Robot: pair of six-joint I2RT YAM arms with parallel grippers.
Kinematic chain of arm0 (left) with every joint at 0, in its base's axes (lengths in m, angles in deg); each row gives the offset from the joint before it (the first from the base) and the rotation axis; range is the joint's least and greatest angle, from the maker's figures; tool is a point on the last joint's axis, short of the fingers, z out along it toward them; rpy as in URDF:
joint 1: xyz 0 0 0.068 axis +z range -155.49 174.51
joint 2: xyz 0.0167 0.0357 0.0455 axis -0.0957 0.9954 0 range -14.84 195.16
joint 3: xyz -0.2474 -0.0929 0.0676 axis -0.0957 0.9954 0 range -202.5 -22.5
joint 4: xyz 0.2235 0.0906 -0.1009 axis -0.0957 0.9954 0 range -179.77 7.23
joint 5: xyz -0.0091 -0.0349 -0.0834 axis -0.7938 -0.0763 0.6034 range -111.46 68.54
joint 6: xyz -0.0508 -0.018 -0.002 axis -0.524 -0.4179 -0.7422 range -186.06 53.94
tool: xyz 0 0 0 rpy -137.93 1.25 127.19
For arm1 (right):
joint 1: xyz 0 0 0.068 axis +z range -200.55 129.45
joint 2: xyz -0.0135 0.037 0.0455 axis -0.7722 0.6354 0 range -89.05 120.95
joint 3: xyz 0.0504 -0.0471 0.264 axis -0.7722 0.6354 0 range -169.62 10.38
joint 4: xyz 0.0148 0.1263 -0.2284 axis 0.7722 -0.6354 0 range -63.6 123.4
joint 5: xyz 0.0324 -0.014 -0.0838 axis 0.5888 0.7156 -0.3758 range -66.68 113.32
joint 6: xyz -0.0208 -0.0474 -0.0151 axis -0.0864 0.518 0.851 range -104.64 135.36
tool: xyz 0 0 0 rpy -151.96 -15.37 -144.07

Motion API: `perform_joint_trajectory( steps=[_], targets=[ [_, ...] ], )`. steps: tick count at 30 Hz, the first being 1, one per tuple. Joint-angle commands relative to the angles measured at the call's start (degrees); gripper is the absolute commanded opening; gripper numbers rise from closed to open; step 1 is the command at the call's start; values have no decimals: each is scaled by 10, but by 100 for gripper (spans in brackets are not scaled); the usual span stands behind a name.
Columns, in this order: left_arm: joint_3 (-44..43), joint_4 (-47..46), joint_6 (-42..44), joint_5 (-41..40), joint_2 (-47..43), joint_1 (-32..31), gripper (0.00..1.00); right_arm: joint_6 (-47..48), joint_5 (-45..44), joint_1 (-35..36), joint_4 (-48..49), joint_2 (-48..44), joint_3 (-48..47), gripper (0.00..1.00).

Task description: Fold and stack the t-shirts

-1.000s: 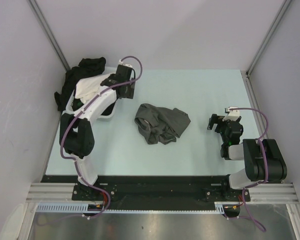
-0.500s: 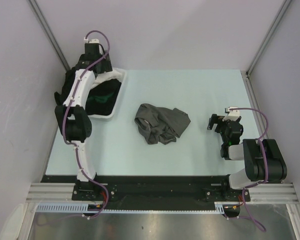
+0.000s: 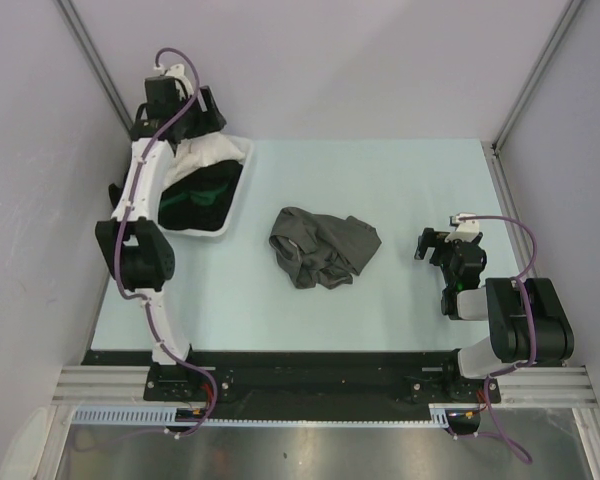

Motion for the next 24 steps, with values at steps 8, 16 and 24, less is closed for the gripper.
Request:
perform_joint_trajectory(
  steps=[8,16,24],
  targets=[
    [-22,-24,-52,-14,-2,56,84,6,-3,0,29,0,-14,100],
    [-80,-73,-60,-15,116,70,85,5,-3,-2,22,-1,-16,99],
    [-100,-114,-57,-1,170,80,84,5,0,-3,20,-2,-17,100]
  ],
)
